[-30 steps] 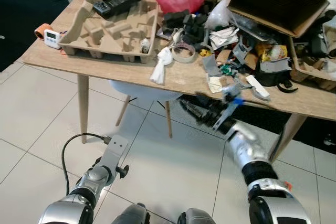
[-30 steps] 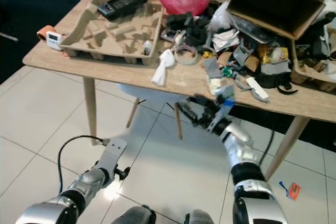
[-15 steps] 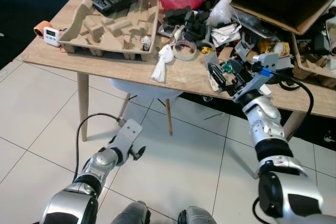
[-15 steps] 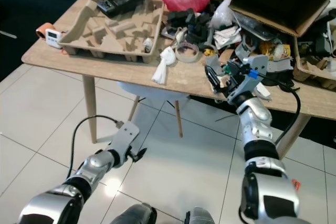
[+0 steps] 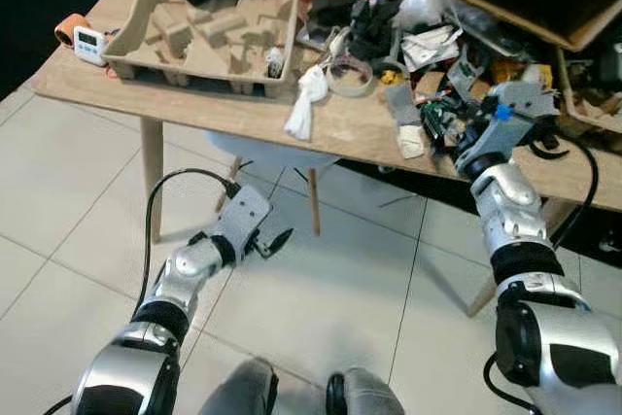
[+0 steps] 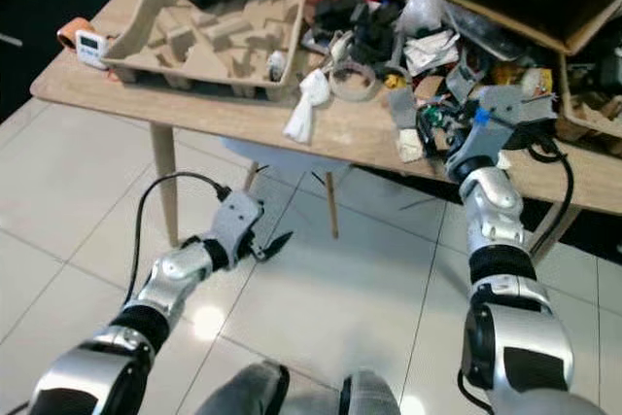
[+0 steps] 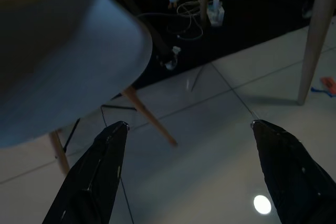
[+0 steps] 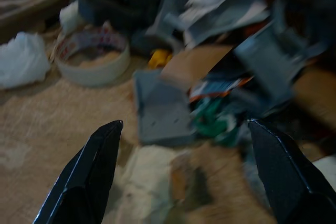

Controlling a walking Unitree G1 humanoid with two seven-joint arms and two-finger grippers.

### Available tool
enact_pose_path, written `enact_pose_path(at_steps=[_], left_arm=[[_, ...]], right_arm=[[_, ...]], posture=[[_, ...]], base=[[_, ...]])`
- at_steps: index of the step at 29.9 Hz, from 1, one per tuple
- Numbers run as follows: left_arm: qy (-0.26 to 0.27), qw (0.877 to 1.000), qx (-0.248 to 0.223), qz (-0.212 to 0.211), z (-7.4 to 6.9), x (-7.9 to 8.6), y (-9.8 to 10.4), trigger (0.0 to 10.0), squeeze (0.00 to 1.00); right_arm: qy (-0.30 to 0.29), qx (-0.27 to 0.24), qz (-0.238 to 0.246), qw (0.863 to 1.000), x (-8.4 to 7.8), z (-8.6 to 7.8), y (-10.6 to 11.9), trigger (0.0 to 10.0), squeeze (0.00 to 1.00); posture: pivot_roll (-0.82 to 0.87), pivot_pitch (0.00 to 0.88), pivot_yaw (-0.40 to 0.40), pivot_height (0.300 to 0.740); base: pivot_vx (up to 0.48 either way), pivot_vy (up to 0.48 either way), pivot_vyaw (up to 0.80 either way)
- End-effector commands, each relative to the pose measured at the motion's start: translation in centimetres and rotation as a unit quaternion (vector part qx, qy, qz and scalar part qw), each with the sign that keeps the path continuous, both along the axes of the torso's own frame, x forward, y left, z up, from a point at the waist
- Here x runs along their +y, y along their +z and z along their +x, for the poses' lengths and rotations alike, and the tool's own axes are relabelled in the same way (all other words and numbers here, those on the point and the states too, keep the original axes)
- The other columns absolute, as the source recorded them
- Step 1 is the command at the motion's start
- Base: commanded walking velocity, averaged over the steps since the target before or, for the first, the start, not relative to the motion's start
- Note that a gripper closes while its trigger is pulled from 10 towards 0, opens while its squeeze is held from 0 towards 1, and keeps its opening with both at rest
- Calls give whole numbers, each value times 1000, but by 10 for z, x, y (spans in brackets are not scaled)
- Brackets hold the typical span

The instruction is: Picking trash to rubbish bin

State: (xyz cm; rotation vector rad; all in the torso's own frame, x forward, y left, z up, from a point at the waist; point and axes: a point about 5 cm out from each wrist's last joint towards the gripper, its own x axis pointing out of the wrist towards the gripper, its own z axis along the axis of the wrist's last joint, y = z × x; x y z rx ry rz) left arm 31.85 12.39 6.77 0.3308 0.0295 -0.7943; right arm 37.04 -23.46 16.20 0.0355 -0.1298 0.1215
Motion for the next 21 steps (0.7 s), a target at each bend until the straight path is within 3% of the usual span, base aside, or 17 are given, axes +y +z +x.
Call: enact_pose_path(at_steps=[1,2,5,7,10,11,12,21], left_arm=[[-14,999,-32,-14,3,-1,13,10000,0],[-17,998,-48,-26,5,-2,22,10000,0],[-24,996,-72,-40,8,-4,36,10000,0],[-34,992,-104,-58,11,-6,56,10000,0],[-36,991,-112,-64,12,-7,62,10000,0],[-44,988,-131,-69,14,-8,74,10000,0],[-47,987,-137,-72,13,-9,78,10000,0],[-67,981,-159,-93,6,-17,99,10000,0]], right_arm=[[-9,8,14,1000,0,-1,-7,10000,675],[-13,4,24,1000,1,0,-5,10000,1000],[-19,-13,39,999,1,2,2,10000,1000],[-35,-47,54,997,-1,5,17,10000,1000],[-39,-55,56,996,-2,6,20,10000,1000],[-49,-68,56,995,-4,7,27,10000,325],[-52,-73,53,995,-4,7,29,10000,0],[-85,-79,51,992,-11,7,33,10000,0]], posture=[[190,267,-63,740],[190,271,-64,740],[191,280,-65,740],[193,295,-63,740],[194,296,-63,740],[196,304,-60,740],[197,310,-59,740],[195,332,-61,740]], base=[[0,0,0],[0,0,0],[0,0,0],[0,0,0],[0,0,0],[0,0,0],[0,0,0],[0,0,0]])
